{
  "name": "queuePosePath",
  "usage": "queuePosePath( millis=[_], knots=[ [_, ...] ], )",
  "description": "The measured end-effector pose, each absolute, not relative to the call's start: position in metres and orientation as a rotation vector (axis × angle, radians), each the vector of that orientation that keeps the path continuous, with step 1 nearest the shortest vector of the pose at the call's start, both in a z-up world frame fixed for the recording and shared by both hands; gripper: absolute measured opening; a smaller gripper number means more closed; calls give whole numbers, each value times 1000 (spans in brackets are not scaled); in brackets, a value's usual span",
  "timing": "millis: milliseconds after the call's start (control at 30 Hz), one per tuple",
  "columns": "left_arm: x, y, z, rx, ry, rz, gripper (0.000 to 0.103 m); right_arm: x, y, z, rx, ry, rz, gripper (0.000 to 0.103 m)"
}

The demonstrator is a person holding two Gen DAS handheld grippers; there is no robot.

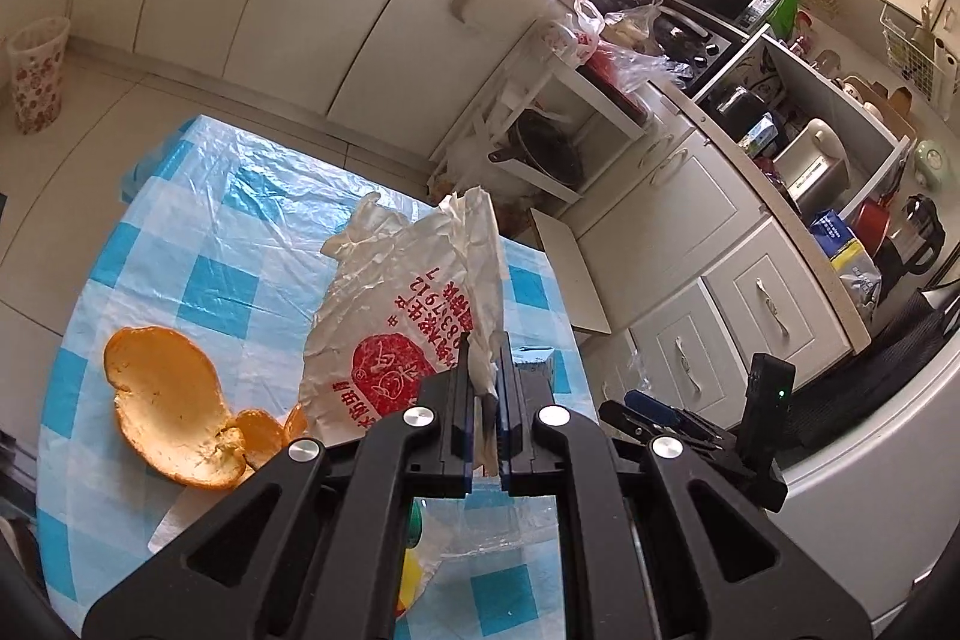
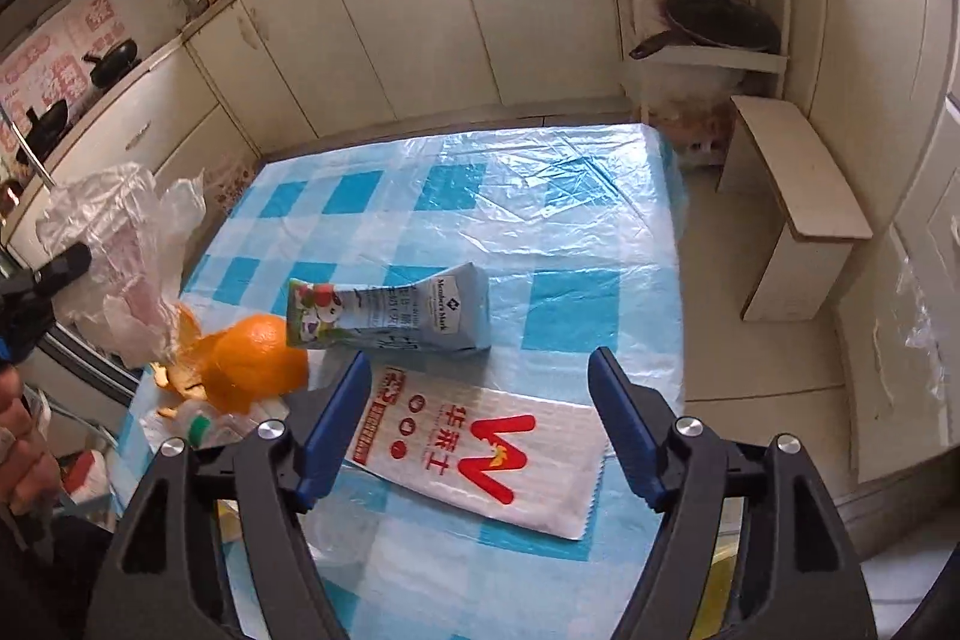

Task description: Collect trash

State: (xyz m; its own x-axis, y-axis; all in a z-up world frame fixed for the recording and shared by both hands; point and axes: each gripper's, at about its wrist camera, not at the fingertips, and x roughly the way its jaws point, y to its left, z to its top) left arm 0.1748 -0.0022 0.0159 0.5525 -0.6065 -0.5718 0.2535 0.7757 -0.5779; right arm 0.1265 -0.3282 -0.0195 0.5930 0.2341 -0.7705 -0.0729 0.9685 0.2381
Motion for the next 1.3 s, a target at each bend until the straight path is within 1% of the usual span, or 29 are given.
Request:
queuePosePath(
  millis=[67,133,233,333,433,467,500,533,567,633,667,700,933,1067,1167,1300],
  knots=[
    [175,-2,17,-473,842,-536,5,126,-318,-24,93,912,202,78],
    [174,-2,18,-473,842,-541,5,130,-300,-27,-53,897,210,78],
    [173,-2,19,-459,838,-547,5,140,-264,-34,-311,868,279,82],
    [174,-2,20,-445,839,-556,5,152,-231,-48,-570,890,355,82],
    [177,-4,23,-433,834,-563,5,161,-207,-55,-694,914,440,82],
    [180,-5,22,-434,835,-565,5,166,-202,-56,-709,921,453,76],
    [183,-6,23,-436,836,-565,5,171,-199,-57,-706,937,460,66],
    [185,-7,22,-438,838,-566,5,179,-198,-60,-688,977,467,48],
    [188,-8,21,-441,841,-566,5,184,-198,-64,-675,1000,460,41],
    [191,-9,20,-442,845,-568,5,187,-202,-63,-632,992,446,40],
    [191,-10,20,-440,846,-571,5,187,-207,-60,-593,982,431,33],
    [191,-11,20,-435,846,-576,5,186,-215,-56,-536,977,423,29],
    [182,-15,25,-429,834,-604,5,136,-281,-12,-152,856,271,28],
    [175,-25,26,-422,833,-631,5,87,-332,3,-37,858,126,28],
    [167,-36,29,-416,829,-667,5,56,-371,-5,44,905,17,28],
    [153,-55,36,-417,823,-723,5,25,-413,-47,95,1068,-84,28]
  ],
)
